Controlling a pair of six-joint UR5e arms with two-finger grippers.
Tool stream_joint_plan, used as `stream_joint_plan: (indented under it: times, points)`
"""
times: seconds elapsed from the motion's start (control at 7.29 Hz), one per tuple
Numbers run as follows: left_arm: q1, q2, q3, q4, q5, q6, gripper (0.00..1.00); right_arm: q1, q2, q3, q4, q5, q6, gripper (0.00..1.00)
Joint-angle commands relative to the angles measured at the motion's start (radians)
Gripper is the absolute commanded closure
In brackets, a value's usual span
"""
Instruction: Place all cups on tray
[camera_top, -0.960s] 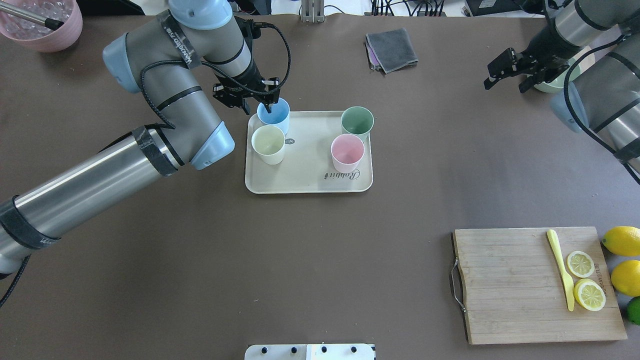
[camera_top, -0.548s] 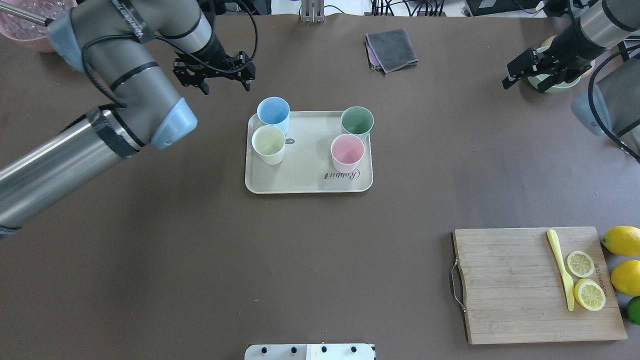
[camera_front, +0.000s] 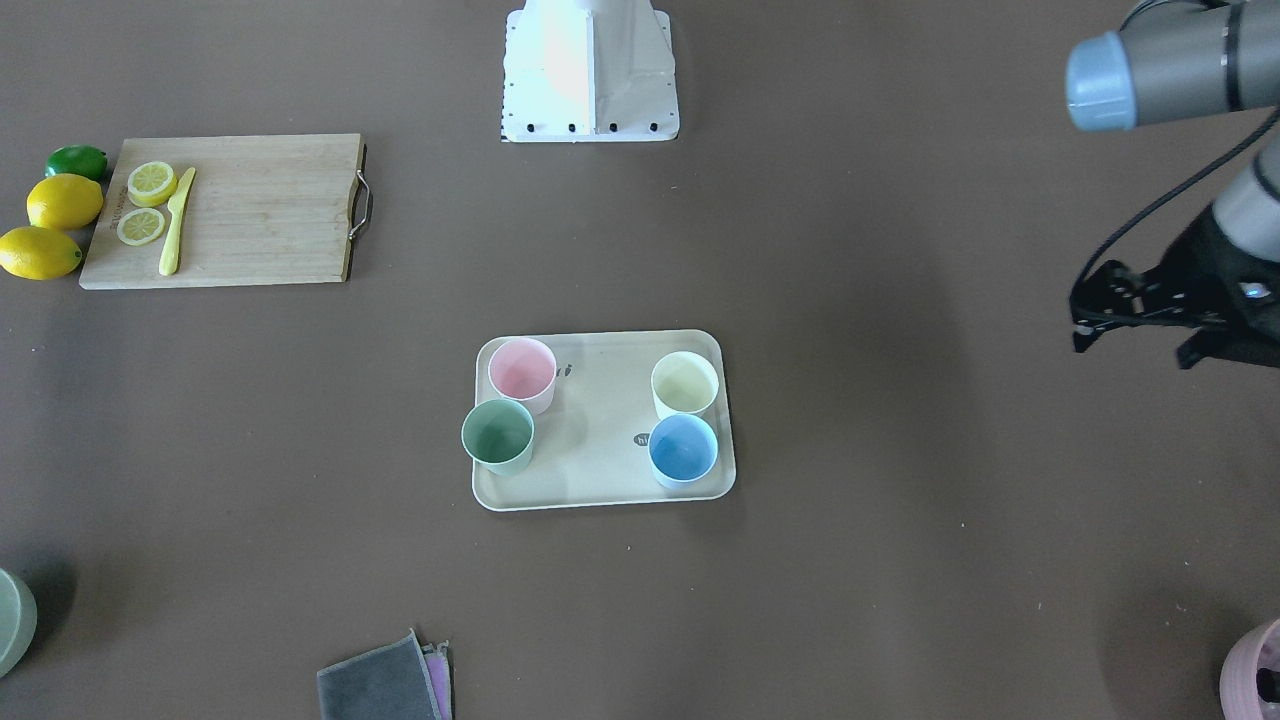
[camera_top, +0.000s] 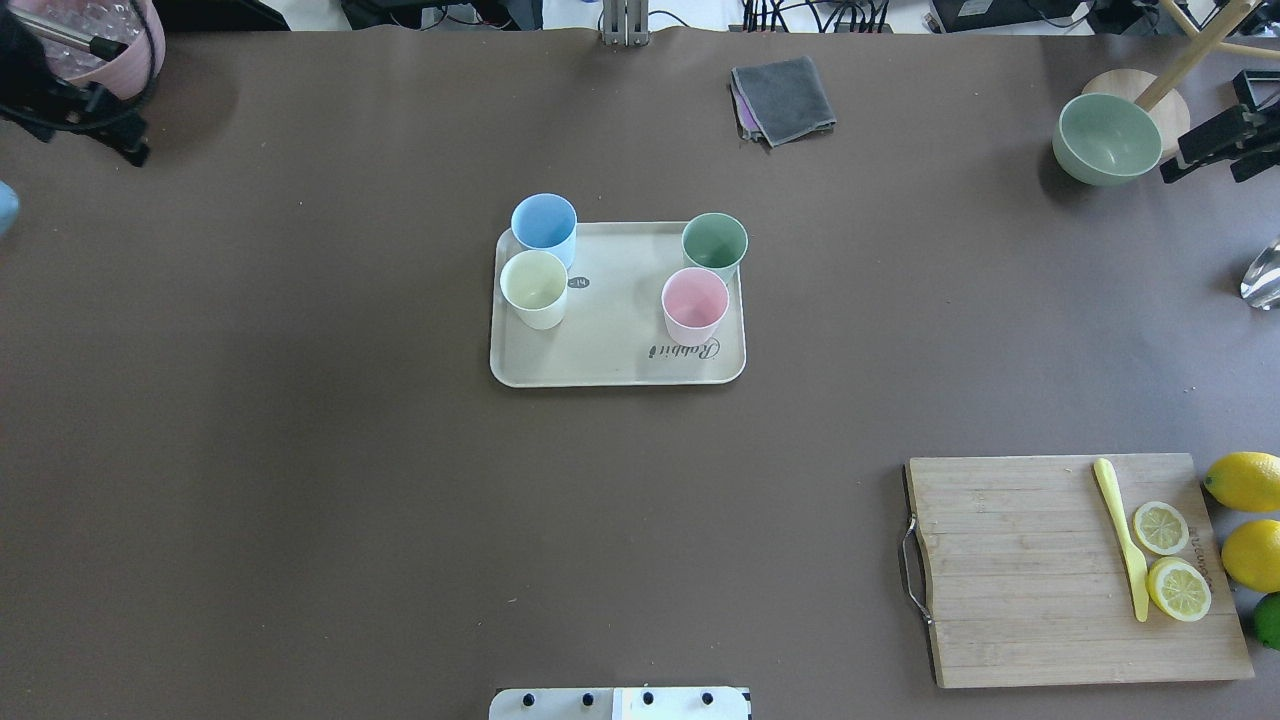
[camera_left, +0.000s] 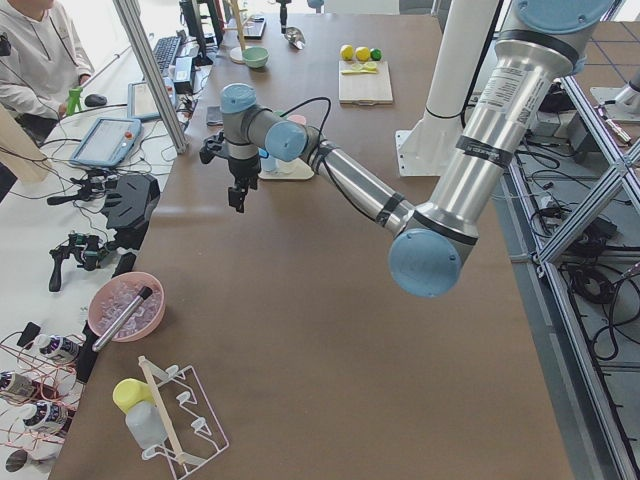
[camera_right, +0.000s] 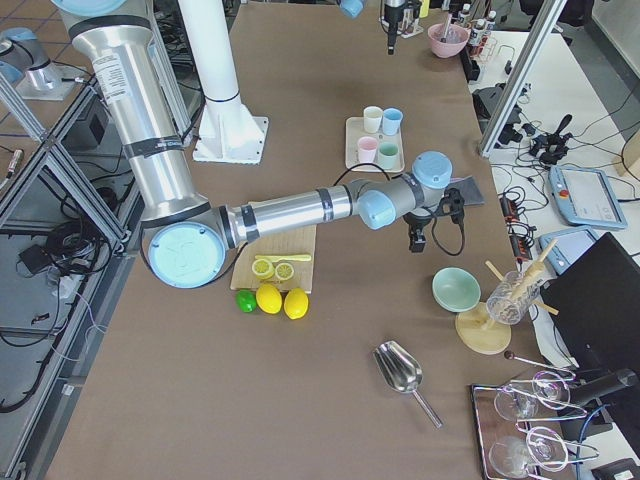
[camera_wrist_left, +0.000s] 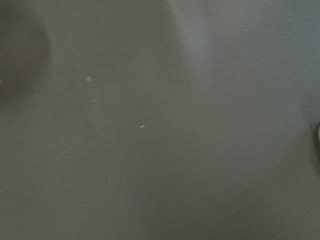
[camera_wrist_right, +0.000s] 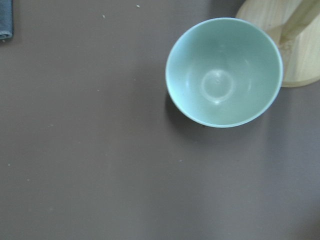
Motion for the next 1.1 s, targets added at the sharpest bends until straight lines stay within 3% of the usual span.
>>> stream_joint_plan:
  times: [0.0, 0.27, 0.55, 0.96]
  points:
    - [-0.208, 0.132, -0.01, 0.048, -0.003, 0.247, 0.02, 0.067, -0.018, 0.001, -0.123, -0.015, -0.196, 0.0]
    - [-0.236, 0.308, -0.041, -0.001, -0.039, 0.259, 0.02, 0.084, -0.028, 0.021, -0.141, -0.032, -0.216, 0.0]
    - [-0.233, 0.311, -0.055, -0.013, -0.039, 0.248, 0.02, 0.089, -0.04, 0.032, -0.139, -0.034, -0.216, 0.0]
    - [-0.227, 0.315, -0.029, -0.076, -0.03, 0.247, 0.02, 0.086, -0.104, 0.084, -0.135, -0.103, -0.216, 0.0]
